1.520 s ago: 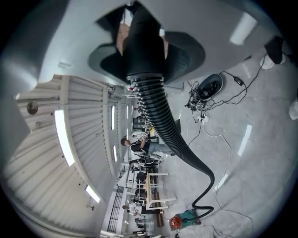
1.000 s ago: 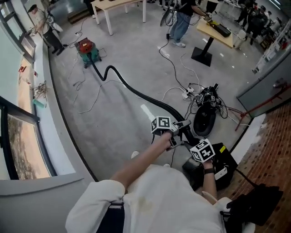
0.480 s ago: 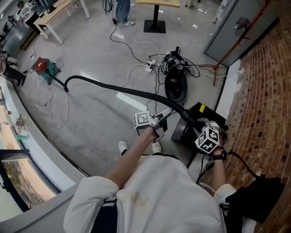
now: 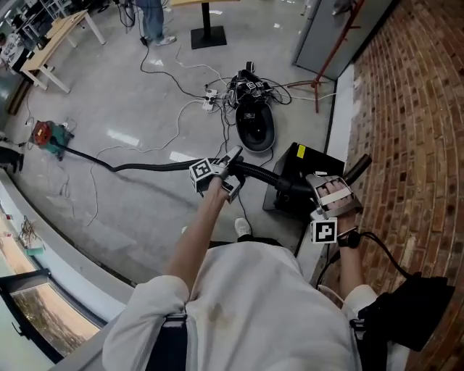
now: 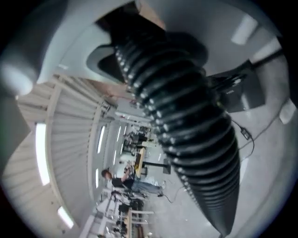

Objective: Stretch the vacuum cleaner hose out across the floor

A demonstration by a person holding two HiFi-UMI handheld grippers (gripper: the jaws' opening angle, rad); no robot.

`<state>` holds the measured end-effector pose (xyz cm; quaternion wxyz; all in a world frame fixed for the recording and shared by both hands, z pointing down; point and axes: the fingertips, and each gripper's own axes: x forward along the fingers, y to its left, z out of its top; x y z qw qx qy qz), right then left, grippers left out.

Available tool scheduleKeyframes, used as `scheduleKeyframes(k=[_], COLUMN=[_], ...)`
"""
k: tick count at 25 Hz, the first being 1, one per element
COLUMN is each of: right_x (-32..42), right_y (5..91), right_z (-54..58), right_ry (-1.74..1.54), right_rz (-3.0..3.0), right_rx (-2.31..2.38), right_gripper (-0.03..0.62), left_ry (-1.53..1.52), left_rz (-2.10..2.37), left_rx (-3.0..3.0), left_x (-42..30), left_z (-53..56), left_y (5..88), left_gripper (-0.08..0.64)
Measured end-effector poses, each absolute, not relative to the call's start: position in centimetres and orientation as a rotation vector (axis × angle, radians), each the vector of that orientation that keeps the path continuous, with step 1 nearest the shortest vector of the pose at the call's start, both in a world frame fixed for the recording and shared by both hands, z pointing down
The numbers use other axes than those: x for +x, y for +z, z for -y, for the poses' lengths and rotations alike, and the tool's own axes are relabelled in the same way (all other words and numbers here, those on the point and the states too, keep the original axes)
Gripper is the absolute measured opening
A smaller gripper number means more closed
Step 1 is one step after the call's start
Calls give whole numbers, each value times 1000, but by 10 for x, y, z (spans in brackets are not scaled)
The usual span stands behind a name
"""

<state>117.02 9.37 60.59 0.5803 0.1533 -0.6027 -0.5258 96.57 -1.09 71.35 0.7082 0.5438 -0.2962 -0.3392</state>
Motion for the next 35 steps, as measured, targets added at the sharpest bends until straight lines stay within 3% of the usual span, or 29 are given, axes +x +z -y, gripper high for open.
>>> scheduleKeyframes(k=[1,3,4,6,7,11,17,25,29,30,31,33,35], right_x=[1170,1181,1188,1196,1197,1207,1170,1140,1118,1110,1103,1092,1082], right_y=[607,617,620,617,611,602,590,560,567,560,551,538,534], right_z=[-94,-93,-90,-83,-82,-93,-80,4,13,10,8,4,-2], right_ry=[-1248,-1185,-1121,-965,-888,-488,401,1143,1315,1335,1346,1310,1107], right_rz=[1387,1382,1420,1575,1659,1934,2515,2835,2834,2890,2955,3056,3093], right_rx=[366,418,474,652,754,1051,1334,1455,1357,1285,1212,1092,1017], right_gripper=[117,156,211,396,412,423,423,474,474,406,265,195,184], left_ry=[-853,-1002,-1035,-1069,-1084,-1214,-1467,-1426,-1387,-1381,-1381,-1376,-1349], left_rz=[623,555,535,539,562,646,618,531,418,414,415,405,367], left_rx=[1170,1135,1144,1174,1183,1142,1125,1529,1601,1580,1542,1446,1356], left_x=[965,967,970,974,972,949,910,954,979,982,983,984,990], left_z=[13,14,13,15,18,42,47,14,-5,-10,-14,-20,-27], left_y=[707,694,689,682,680,670,644,592,573,576,582,601,627], left_gripper=[221,137,125,105,103,103,104,106,106,106,107,116,137])
